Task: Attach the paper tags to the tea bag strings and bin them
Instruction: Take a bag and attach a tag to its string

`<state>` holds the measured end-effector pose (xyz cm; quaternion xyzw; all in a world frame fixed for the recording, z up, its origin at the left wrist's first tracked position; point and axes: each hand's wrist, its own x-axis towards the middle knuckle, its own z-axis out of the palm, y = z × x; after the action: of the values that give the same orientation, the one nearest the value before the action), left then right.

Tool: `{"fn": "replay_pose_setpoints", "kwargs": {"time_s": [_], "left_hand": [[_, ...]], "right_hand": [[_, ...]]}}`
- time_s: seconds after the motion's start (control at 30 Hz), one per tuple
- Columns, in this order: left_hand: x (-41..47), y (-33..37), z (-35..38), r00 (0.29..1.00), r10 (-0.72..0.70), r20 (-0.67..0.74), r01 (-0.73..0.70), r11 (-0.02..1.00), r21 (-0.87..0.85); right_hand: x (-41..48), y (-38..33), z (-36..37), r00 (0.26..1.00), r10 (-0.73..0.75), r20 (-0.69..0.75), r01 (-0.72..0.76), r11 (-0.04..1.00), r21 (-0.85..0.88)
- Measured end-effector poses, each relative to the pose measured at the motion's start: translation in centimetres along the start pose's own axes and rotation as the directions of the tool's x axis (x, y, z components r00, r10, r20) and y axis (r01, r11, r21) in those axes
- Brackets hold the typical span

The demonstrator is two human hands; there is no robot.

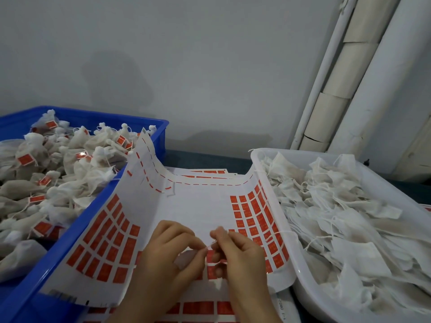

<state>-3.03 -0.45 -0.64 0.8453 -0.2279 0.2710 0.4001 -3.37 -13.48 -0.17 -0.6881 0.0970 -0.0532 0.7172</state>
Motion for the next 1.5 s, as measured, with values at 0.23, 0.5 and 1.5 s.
{"fn": "replay_pose_setpoints", "kwargs": {"time_s": [0.23,0.5,1.5], "left_hand": [[0.3,-0.2,0.0,0.992,-0.123,0.018,0.123,0.992,-0.016],[0.1,-0.2,-1.0,0.959,-0.285,0.001,0.272,0.915,-0.297],[-0.1,-0.6,-1.3,0.925,-0.302,0.232,0.341,0.927,-0.152]], "right_hand": [[0.1,-0.6,-0.2,0.985,-0.168,-0.025,0.165,0.982,-0.086],[-1.2,-0.8,-0.1,0.903,-0.407,0.136,0.423,0.899,-0.116],[-0.2,1.4,0.4,0.896,-0.393,0.207,0.442,0.829,-0.341]]}}
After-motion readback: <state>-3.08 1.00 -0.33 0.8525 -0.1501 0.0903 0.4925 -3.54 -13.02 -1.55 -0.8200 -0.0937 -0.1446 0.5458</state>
